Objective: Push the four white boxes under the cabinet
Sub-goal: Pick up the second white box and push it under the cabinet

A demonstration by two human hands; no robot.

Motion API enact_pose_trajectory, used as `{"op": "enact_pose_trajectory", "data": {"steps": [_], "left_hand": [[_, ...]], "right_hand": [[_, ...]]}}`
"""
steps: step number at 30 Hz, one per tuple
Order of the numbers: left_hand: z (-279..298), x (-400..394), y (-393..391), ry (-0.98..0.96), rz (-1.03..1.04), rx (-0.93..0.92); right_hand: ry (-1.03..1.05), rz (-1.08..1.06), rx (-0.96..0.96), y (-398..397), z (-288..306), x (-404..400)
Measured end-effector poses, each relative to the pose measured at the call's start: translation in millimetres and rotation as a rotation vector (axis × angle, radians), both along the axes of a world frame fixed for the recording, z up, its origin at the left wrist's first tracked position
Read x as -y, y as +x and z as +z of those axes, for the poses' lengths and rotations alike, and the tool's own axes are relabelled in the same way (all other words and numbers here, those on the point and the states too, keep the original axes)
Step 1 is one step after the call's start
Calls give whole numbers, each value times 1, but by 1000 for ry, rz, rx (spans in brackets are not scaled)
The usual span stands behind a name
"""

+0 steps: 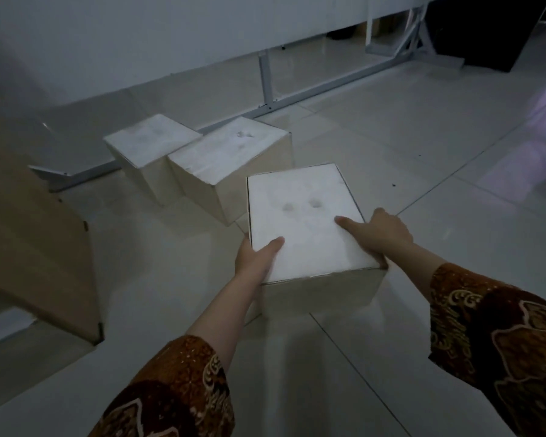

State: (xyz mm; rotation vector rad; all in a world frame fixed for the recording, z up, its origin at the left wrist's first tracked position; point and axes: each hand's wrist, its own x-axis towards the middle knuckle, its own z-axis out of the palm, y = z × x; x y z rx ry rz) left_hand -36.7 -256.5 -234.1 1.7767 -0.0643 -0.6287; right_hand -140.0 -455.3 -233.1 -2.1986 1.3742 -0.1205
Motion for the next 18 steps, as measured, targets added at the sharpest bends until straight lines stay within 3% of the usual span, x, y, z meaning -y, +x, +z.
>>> {"op": "enact_pose_trajectory", "data": {"steps": [3,5,11,18], "left_hand": [[4,-14,2,-128,-69,-87],[7,-23,0,-146,-86,-76],[22,-71,-8,-133,-73,-59],[61,-160,-11,-114,-3,39]], "right_hand": [[436,2,250,-5,-8,-7],[536,11,337,-7,-8,-19],[338,144,267,-2,2,-63],[316,280,330,9,34,-143]]}}
